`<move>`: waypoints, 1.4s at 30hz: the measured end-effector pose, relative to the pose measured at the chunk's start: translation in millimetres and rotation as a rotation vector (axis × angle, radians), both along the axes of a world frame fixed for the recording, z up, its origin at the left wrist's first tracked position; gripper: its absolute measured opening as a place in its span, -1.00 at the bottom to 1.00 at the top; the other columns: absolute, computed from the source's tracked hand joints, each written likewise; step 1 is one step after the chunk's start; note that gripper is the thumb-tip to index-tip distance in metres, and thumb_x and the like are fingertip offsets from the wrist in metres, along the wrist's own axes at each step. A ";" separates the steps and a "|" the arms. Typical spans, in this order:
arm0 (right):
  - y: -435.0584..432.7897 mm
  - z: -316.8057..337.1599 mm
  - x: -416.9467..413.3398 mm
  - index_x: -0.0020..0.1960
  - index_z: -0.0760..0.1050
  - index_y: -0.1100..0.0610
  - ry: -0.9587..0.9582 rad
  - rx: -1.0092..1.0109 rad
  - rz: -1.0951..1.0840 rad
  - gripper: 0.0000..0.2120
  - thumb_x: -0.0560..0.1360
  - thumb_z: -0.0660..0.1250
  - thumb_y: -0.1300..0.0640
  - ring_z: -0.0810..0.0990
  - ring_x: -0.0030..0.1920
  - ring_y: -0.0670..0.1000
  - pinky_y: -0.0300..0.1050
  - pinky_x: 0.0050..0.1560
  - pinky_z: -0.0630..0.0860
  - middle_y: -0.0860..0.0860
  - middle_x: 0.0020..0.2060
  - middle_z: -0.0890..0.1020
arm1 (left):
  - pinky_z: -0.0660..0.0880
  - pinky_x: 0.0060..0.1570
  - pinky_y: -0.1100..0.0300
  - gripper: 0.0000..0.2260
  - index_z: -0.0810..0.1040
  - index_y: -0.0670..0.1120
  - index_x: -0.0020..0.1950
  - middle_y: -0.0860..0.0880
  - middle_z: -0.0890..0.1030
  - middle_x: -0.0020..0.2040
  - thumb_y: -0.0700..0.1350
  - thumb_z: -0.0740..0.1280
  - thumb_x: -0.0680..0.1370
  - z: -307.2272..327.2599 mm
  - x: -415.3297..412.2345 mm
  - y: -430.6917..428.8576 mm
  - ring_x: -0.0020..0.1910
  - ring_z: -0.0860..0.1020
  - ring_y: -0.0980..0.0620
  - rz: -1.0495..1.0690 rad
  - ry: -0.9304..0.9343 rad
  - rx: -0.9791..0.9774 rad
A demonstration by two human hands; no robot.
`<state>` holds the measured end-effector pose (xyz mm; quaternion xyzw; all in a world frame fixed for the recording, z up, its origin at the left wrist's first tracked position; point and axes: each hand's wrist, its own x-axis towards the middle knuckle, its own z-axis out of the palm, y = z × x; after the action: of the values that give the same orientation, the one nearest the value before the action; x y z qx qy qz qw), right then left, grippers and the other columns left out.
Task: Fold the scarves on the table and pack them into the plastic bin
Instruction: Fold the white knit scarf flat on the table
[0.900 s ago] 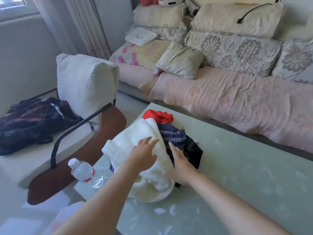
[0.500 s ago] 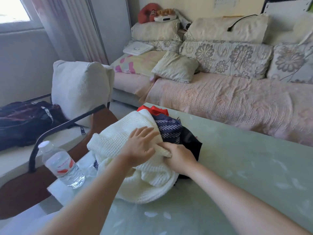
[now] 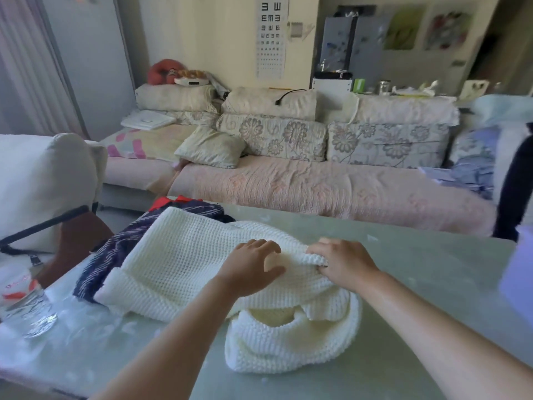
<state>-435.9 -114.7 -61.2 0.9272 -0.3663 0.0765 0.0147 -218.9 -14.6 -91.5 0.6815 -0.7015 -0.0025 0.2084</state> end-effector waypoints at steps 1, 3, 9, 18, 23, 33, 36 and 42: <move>1.3 3.0 -23.1 0.37 0.47 -0.17 0.059 -0.031 -0.045 -0.60 0.55 0.33 0.02 0.58 0.16 0.07 -0.12 0.06 0.46 -0.12 0.22 0.55 | 0.34 0.29 0.10 -0.62 0.43 0.11 0.32 0.13 0.52 0.27 0.21 0.28 0.54 -2.5 -17.3 0.9 0.26 0.44 0.07 -0.029 0.003 0.026; 2.4 4.9 -67.0 0.37 0.47 -0.13 0.194 -0.103 -0.140 -0.65 0.59 0.28 0.03 0.57 0.14 0.11 -0.10 0.10 0.45 -0.06 0.22 0.55 | 0.33 0.34 0.07 -0.53 0.33 0.13 0.43 0.11 0.44 0.38 0.17 0.28 0.55 -9.6 -48.2 2.0 0.35 0.38 0.05 -0.069 0.002 0.088; 20.1 -17.6 -137.1 0.56 0.19 -0.16 0.257 -0.004 -0.335 -0.40 0.56 0.21 0.13 0.23 0.47 0.15 0.09 0.44 0.20 0.08 0.52 0.19 | 0.28 0.41 -0.07 -0.35 0.11 0.18 0.55 0.07 0.24 0.53 0.13 0.33 0.53 -35.0 -101.9 8.6 0.47 0.25 -0.03 -0.116 0.031 0.318; 85.4 -87.8 -103.2 0.56 -0.35 -0.26 0.062 0.333 -0.419 0.24 0.14 0.31 -0.59 -0.48 0.53 0.12 0.48 0.42 -0.14 -0.01 0.49 -0.52 | 0.44 0.27 -0.08 -0.09 -0.05 0.23 0.57 0.03 0.07 0.54 -0.01 0.49 0.42 -66.0 -111.1 18.9 0.39 0.33 -0.12 -0.144 -0.019 0.487; 78.7 -92.1 -120.1 0.54 -0.37 -0.29 0.111 0.213 -0.288 0.07 0.46 0.34 0.28 0.01 0.56 0.26 0.07 0.26 0.44 0.04 0.54 -0.45 | 0.50 0.04 0.09 -0.38 0.22 0.18 0.48 0.04 0.39 0.33 -0.30 0.28 0.53 -66.2 -101.4 17.5 0.13 0.51 -0.04 -0.143 0.017 0.300; -7.7 -67.8 -190.7 0.62 -0.23 0.01 0.511 -0.208 -0.573 -0.18 0.57 0.24 0.12 0.23 0.49 0.23 0.21 0.42 0.18 0.14 0.55 0.20 | 0.55 -0.17 -0.02 -0.58 0.44 0.04 0.10 0.05 0.42 0.14 -0.40 0.16 0.42 -36.1 -92.3 -17.0 -0.09 0.50 -0.05 0.145 0.042 0.144; 2.0 -69.3 -174.7 0.54 0.18 0.02 0.177 -0.169 -0.411 -0.35 0.49 0.20 0.30 0.33 0.41 0.16 0.07 0.33 0.32 0.07 0.45 0.32 | 0.49 0.05 0.06 -0.59 0.55 0.01 0.25 -0.04 0.43 0.23 -0.32 0.21 0.48 -42.5 -76.9 -22.8 0.14 0.45 -0.08 0.335 -0.093 0.119; 24.1 -97.7 -93.4 0.47 0.24 -0.04 0.041 0.141 -0.192 -0.40 0.49 0.28 -0.16 0.41 0.31 0.15 0.12 0.28 0.39 0.06 0.32 0.36 | 0.39 -0.40 0.19 -0.55 0.37 0.03 0.31 -0.01 0.51 0.14 -0.31 0.28 0.48 -65.7 -86.1 -16.3 -0.16 0.54 -0.03 0.150 -0.013 -0.062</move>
<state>-529.3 -90.6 -158.9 0.8881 -0.4574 0.0297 -0.0359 -304.9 -30.9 -157.2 0.7253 -0.6497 0.0393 0.2243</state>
